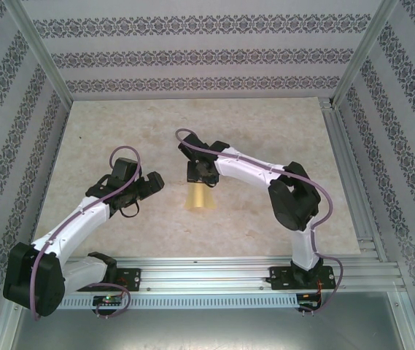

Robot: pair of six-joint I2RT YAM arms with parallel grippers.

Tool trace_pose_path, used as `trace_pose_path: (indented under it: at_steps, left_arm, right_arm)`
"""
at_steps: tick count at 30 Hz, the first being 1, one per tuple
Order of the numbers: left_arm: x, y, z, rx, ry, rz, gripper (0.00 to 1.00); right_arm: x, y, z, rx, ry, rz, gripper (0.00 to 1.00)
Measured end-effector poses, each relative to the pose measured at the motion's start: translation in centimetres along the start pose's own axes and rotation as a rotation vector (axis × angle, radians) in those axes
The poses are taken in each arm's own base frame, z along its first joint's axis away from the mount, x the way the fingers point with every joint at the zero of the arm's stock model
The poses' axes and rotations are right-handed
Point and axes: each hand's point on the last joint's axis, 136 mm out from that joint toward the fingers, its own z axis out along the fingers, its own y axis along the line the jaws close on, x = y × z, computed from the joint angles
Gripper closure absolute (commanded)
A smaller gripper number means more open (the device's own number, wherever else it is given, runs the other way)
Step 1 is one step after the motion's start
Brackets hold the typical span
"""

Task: Fold a paper plane with a square sheet of paper (pick it up from the middle)
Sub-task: Fold the square sheet of paper in half at the center of the table.

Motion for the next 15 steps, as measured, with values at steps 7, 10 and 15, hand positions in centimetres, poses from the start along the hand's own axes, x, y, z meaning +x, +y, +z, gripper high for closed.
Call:
trace_pose_path:
  at_steps: [7,10,15]
  left_arm:
    - [-0.1,-1.1,-0.4,0.043,0.017,-0.007,0.0]
    - [0.0,-1.7,-0.5,0.069,0.031,-0.013,0.0]
    - [0.2,-2.9,-0.7,0.127,0.053,-0.023,0.0]
  right_arm:
    - [-0.3,0.7,-2.1,-0.202,-0.009,0.055,0.56]
    - [-1.0,0.1,-2.6,-0.319,-0.022,0.122,0.56]
    - [-1.4,-2.4,-1.5,-0.411,-0.002,0.214,0.53]
